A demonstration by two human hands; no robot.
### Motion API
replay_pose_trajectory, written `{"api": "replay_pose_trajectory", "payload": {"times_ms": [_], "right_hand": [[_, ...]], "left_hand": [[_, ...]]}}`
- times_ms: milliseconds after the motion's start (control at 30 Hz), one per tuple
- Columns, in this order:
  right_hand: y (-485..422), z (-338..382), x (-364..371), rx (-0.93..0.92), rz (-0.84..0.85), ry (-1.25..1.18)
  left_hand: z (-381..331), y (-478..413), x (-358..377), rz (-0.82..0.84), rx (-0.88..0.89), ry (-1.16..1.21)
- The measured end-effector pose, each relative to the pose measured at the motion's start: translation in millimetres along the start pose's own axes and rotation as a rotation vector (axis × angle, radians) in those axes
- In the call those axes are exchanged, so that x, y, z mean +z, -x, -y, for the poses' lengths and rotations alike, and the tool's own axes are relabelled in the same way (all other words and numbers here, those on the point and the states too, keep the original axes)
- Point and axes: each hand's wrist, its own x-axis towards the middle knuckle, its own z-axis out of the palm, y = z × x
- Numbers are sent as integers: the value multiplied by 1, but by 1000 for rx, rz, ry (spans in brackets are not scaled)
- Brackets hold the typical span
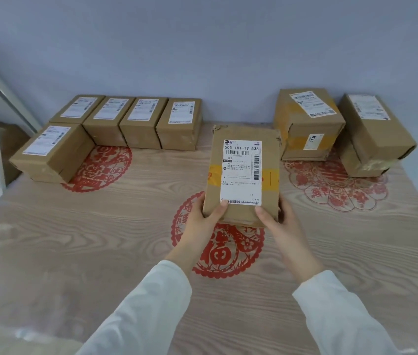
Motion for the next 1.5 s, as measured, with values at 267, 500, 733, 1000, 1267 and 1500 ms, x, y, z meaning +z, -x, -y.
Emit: {"api": "replay_pose_trajectory", "payload": {"times_ms": [267, 500, 733, 1000, 1267, 1500], "right_hand": [[-19, -24, -6, -88, 13, 22], [-40, -50, -5, -161, -9, 43], [-38, -65, 2, -244, -4, 101], [7, -84, 15, -323, -27, 134], [32, -92, 23, -305, -97, 84], [36, -86, 19, -327, -172, 117]], "left_hand": [[19, -20, 4, -19, 119, -22], [38, -43, 6, -43, 196, -41], [62, -48, 1, -28, 288, -48], [88, -8, -13, -17, 357, -24], [85, 12, -18, -1, 387, -50], [89, 16, -16, 38, 342, -45]]}}
